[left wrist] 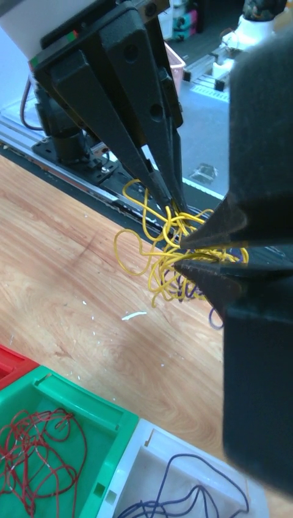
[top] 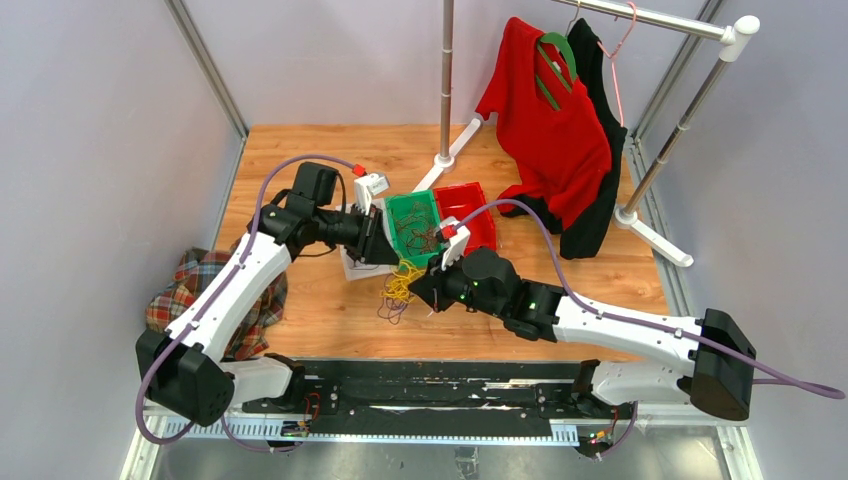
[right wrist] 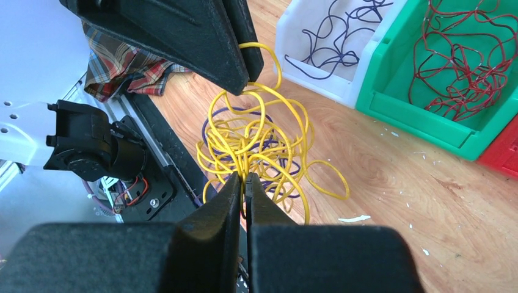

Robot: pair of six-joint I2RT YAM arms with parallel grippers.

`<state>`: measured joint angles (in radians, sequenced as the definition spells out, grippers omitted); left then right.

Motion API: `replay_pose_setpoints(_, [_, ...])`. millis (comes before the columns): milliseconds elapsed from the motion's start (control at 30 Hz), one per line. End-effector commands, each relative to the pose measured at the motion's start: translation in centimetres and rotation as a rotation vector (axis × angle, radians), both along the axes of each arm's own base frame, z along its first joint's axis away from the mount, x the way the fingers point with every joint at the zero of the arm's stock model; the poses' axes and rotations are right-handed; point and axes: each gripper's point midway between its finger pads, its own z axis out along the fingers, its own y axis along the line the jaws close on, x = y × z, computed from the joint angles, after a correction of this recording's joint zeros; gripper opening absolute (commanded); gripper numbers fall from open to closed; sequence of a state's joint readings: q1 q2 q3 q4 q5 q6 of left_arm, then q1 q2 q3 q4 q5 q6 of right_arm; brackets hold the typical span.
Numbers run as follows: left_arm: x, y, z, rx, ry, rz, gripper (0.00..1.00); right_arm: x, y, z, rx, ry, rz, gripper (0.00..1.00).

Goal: Untangle the cables

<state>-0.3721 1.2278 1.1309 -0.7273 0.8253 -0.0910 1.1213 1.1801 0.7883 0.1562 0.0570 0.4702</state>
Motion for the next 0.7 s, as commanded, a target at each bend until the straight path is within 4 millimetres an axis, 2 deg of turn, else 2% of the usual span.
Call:
replay_pose_setpoints(0, [-0.1, 0.2, 0.6, -0.007, -0.026, -0.005, 0.05, 0.4, 0.1, 1.9, 0.026, -0.05, -0.029, 0.01])
replay_pose_setpoints(33, [0.0, 0.3, 0.7, 0.001, -0.038, 0.001, 0.01, 0.5, -0.1, 1.7, 0.023, -0.05, -0.036, 0.0])
replay_pose_setpoints(200, [0.2, 1.0, 1.7, 0.035, -0.109, 0.005, 0.01, 0.8, -0.6, 0.8, -0.009, -0.035, -0.065, 0.01])
replay_pose_setpoints(233, [0.2, 1.0, 2.1, 0.038, -0.126, 0.003, 0.01, 0.8, -0.7, 0.6, -0.02, -0.029, -0.071, 0.05])
replay_pose_setpoints(367, [0.7, 1.5, 3.9, 0.056, -0.21, 0.015, 0.01, 0.5, -1.7, -0.4, -0.072, -0.005, -0.079, 0.35])
replay_pose_setpoints(433, [0.8, 1.8, 4.6, 0.064, -0.246, 0.022, 0.01, 0.5, -2.9, -0.6, -0.092, -0.006, -0.107, 0.48])
replay_pose_setpoints(567, [0.3, 1.9, 5.1, 0.057, -0.265, 0.014, 0.01, 1.0, -4.6, 2.5, -0.006, -0.064, -0.175, 0.59])
replay_pose_setpoints(667, [-0.6, 1.6, 4.9, 0.058, -0.256, -0.021, 0.01, 1.5, -4.3, 5.1, 0.04, -0.1, -0.191, 0.62])
